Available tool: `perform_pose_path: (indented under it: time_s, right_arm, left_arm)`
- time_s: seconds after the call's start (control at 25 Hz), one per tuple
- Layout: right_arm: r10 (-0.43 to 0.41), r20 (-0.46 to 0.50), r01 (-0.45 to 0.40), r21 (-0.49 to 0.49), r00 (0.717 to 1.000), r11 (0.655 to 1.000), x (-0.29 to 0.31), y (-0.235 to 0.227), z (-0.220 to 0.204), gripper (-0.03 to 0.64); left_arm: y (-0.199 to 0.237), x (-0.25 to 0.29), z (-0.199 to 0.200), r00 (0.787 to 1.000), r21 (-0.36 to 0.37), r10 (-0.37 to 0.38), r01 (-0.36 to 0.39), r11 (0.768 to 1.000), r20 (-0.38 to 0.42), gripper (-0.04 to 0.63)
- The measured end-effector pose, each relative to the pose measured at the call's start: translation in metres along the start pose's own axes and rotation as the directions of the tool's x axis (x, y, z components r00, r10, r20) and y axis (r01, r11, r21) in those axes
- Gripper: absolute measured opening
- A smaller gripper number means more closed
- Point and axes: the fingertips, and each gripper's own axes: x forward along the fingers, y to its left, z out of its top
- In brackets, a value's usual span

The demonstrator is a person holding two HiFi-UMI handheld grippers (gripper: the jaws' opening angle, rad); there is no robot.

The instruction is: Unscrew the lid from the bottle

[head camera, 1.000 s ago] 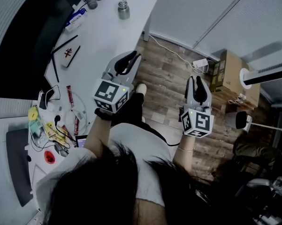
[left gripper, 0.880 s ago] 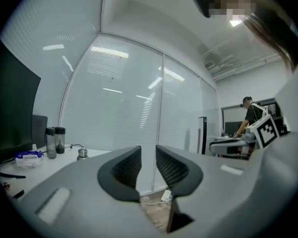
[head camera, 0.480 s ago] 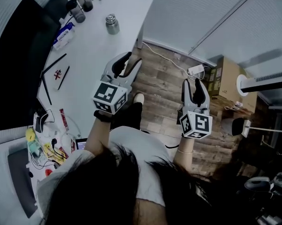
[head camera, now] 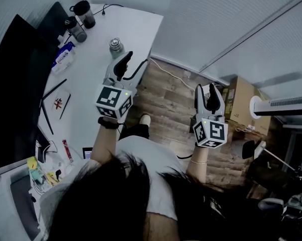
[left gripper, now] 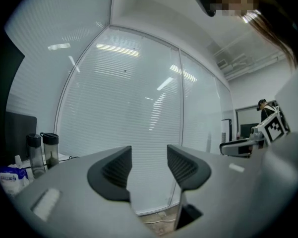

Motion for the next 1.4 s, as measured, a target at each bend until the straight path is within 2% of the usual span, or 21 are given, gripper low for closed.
perform_pose_path:
  time_s: [0.24,0.52,0.64,0.84,0.92,1.0,1.2,1.4]
  right_arm:
    - [0.062,-0.017,-0.062,-0.009,0.998,0.998,0.049,0.015,0.006,0.166]
    - [0.201,-0.029,-0.202,-0.016,0.979,0.979,0.102,0.053,0.007,0.183]
    - [0.291,-0.025,-0.292,-0.031,0.956,0.956,0.132,0.074,0.01,0.186]
    - [0.437,-0.025,-0.438,-0.039,0.899,0.898,0.196,0.106,0.017,0.192]
    - [0.502,-0.025,-0.502,-0.045,0.865,0.864,0.226,0.119,0.021,0.193]
    - [0.577,-0.023,-0.577,-0.049,0.816,0.815,0.257,0.134,0.023,0.198]
    - [0.751,-0.037,-0.752,-0.051,0.66,0.658,0.315,0.168,0.025,0.198]
    - [0.868,-0.066,-0.87,-0.049,0.493,0.491,0.352,0.198,0.031,0.198]
  left_arm:
    - [0.04,0.007,0.006,0.998,-0.006,0.063,-0.063,0.998,0.014,0.25]
    - [0.089,-0.017,0.002,0.98,-0.024,0.196,-0.196,0.98,0.017,0.264]
    - [0.112,-0.03,0.004,0.959,-0.028,0.281,-0.28,0.96,0.031,0.267]
    - [0.151,-0.039,0.007,0.909,-0.041,0.414,-0.412,0.91,0.044,0.273]
    - [0.165,-0.037,0.009,0.882,-0.041,0.469,-0.467,0.883,0.054,0.274]
    - [0.18,-0.037,0.011,0.842,-0.038,0.536,-0.534,0.845,0.065,0.275]
    - [0.2,-0.037,0.017,0.717,-0.037,0.691,-0.691,0.722,0.089,0.276]
    - [0.208,-0.037,0.022,0.593,-0.049,0.801,-0.8,0.598,0.089,0.276]
